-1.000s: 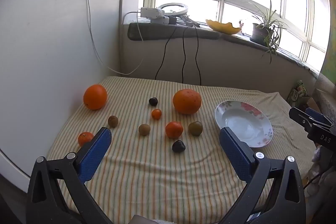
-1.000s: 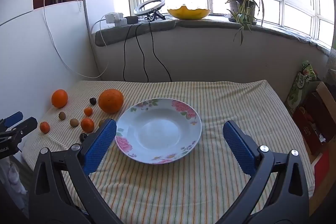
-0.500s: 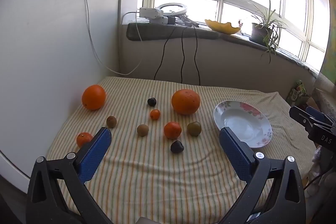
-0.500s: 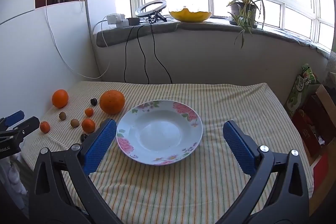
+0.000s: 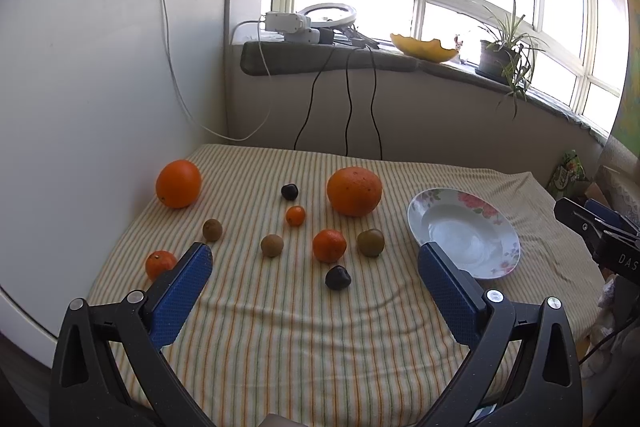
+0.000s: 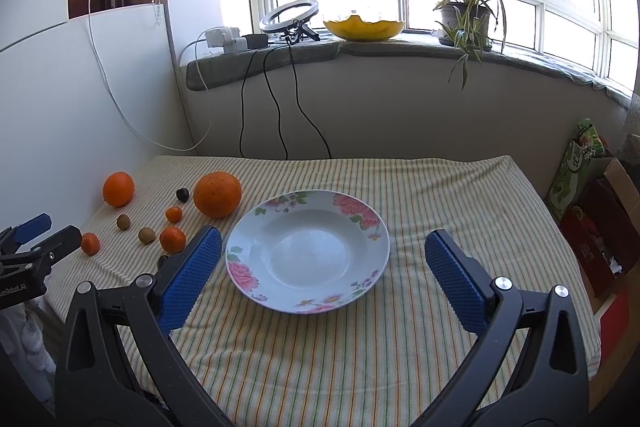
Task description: Organize fruits
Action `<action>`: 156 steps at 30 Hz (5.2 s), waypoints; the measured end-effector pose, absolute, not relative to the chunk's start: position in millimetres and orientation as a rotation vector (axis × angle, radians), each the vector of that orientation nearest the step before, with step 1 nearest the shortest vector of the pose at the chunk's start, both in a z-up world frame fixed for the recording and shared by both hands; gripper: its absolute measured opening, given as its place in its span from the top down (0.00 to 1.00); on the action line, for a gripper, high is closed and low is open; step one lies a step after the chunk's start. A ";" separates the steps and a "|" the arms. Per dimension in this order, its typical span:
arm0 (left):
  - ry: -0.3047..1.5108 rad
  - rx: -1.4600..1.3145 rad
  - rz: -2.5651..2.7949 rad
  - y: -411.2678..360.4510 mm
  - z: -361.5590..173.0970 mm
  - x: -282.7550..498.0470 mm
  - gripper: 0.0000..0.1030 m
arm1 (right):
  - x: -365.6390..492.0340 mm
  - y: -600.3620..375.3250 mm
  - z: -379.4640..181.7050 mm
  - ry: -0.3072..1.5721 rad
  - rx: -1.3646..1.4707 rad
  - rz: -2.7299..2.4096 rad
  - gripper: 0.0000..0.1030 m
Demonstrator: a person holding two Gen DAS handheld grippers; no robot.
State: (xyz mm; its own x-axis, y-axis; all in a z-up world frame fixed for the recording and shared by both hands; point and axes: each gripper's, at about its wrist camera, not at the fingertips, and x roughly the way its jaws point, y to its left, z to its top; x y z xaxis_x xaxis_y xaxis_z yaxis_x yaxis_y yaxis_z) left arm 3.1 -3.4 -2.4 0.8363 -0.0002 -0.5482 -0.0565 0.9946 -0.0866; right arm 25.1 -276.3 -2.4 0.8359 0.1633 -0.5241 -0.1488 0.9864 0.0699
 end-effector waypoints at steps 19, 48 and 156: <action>0.577 -0.098 0.028 -2.5 -4.7 2.9 0.01 | 24.7 -273.1 -2.7 0.561 0.034 0.171 0.00; 0.580 -0.100 0.028 -2.4 -3.3 4.0 0.01 | 26.7 -270.0 -7.8 0.571 0.028 0.187 0.00; 0.872 -0.308 -0.282 -13.4 -67.1 186.1 0.40 | 278.3 -161.8 -92.2 1.200 0.332 0.745 0.43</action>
